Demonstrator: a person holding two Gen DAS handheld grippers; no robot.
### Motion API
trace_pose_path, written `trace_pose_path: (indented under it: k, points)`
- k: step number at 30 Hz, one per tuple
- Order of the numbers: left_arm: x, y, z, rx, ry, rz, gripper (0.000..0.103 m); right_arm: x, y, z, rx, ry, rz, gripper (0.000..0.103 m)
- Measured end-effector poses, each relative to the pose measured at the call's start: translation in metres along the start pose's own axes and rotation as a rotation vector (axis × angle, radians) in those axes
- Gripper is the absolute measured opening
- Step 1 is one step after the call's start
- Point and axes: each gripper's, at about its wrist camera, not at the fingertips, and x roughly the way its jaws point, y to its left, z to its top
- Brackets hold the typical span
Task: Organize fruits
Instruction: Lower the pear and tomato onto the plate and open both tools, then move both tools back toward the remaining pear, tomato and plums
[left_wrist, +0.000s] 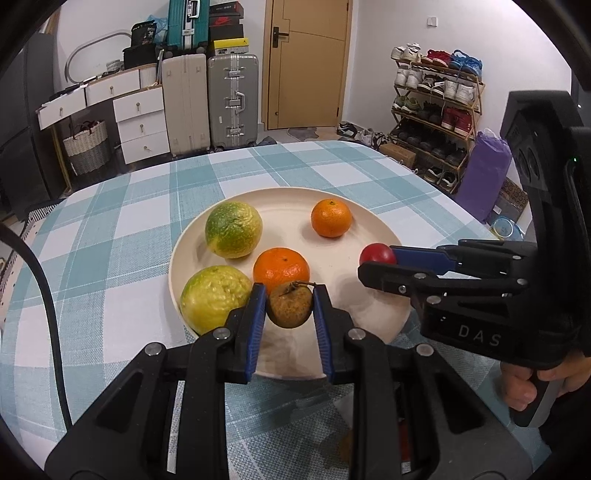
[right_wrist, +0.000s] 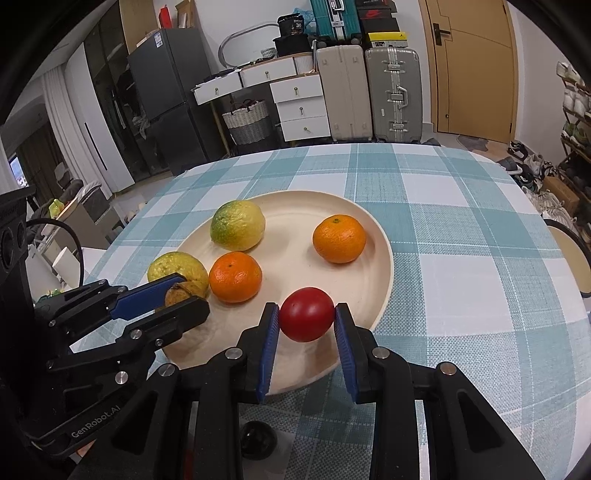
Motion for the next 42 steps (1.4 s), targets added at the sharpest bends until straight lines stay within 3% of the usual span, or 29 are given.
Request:
trace_pose_path:
  k: [7, 13, 15, 18, 20, 21, 22, 23, 27, 29, 42]
  points:
    - [0.002, 0.008, -0.001, -0.033, 0.013, 0.020, 0.023, -0.004, -0.004, 0.005, 0.021, -0.024, -0.062, 0.035]
    - [-0.006, 0.015, 0.000, -0.064, -0.020, 0.044, 0.024, -0.024, -0.003, -0.002, 0.007, -0.053, -0.059, 0.056]
    - [-0.010, 0.018, -0.001, -0.077, -0.024, 0.036, 0.027, -0.030, -0.003, -0.006, 0.009, -0.063, -0.067, 0.070]
    - [-0.017, 0.019, -0.002, -0.081, -0.037, 0.030, 0.043, -0.043, -0.005, -0.013, 0.019, -0.087, -0.059, 0.088]
    - [-0.025, 0.017, -0.004, -0.075, -0.052, 0.034, 0.070, -0.051, -0.008, -0.019, 0.031, -0.094, -0.048, 0.092]
    - [-0.029, 0.016, -0.005, -0.071, -0.058, 0.044, 0.078, -0.053, -0.009, -0.021, 0.034, -0.093, -0.046, 0.097]
    - [-0.033, 0.015, -0.006, -0.069, -0.063, 0.051, 0.085, -0.056, -0.010, -0.023, 0.040, -0.091, -0.046, 0.100]
    - [-0.037, 0.015, -0.007, -0.068, -0.068, 0.058, 0.086, -0.059, -0.011, -0.026, 0.044, -0.093, -0.038, 0.103]
    - [-0.056, 0.014, -0.015, -0.073, -0.070, 0.041, 0.088, -0.070, -0.011, -0.034, 0.031, -0.105, -0.023, 0.103]
    - [-0.064, 0.014, -0.019, -0.080, -0.068, 0.045, 0.102, -0.076, -0.011, -0.039, 0.030, -0.113, -0.020, 0.103]
    - [-0.116, 0.007, -0.049, -0.094, -0.096, 0.080, 0.102, -0.101, -0.003, -0.063, 0.021, -0.115, -0.013, 0.103]
